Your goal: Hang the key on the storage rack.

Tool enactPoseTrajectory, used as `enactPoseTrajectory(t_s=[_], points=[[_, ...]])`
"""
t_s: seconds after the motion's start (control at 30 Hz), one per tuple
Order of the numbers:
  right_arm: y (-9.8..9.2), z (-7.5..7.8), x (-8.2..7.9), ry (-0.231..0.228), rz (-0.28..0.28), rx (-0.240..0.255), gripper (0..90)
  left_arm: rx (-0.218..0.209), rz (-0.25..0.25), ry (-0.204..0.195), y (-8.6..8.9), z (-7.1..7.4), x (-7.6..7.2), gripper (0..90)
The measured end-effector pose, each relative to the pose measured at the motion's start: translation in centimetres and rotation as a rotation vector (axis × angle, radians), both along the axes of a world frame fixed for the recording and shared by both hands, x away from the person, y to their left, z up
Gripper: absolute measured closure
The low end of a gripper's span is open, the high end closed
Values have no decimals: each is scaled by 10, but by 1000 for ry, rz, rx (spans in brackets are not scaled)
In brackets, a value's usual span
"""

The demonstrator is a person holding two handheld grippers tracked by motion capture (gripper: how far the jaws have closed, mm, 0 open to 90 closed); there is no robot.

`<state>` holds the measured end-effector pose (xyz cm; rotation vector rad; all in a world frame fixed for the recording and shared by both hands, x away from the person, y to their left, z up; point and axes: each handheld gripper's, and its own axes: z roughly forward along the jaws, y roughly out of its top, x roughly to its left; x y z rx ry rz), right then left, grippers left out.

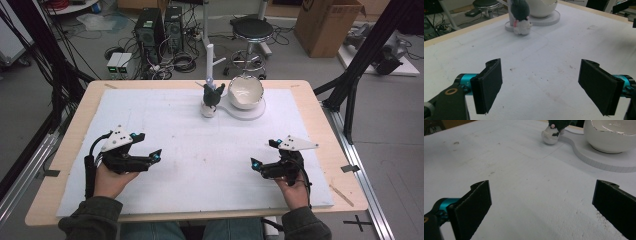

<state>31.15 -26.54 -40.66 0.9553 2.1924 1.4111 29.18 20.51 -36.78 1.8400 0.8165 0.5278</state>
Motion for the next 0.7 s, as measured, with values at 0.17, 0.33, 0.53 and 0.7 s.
enactPoseTrajectory(t_s=[0.17,0.33,0.53,0.7], points=[[1,0,0,5,-3,-2,14,-4,6,3,5,-2,-2,197],[0,0,0,3,-6,0,14,-6,17,-1,10,-4,-5,197],[0,0,0,-2,-3,1,14,0,24,-1,16,-7,-10,192],[1,0,0,4,-6,2,14,1,28,-5,20,-8,-15,190]])
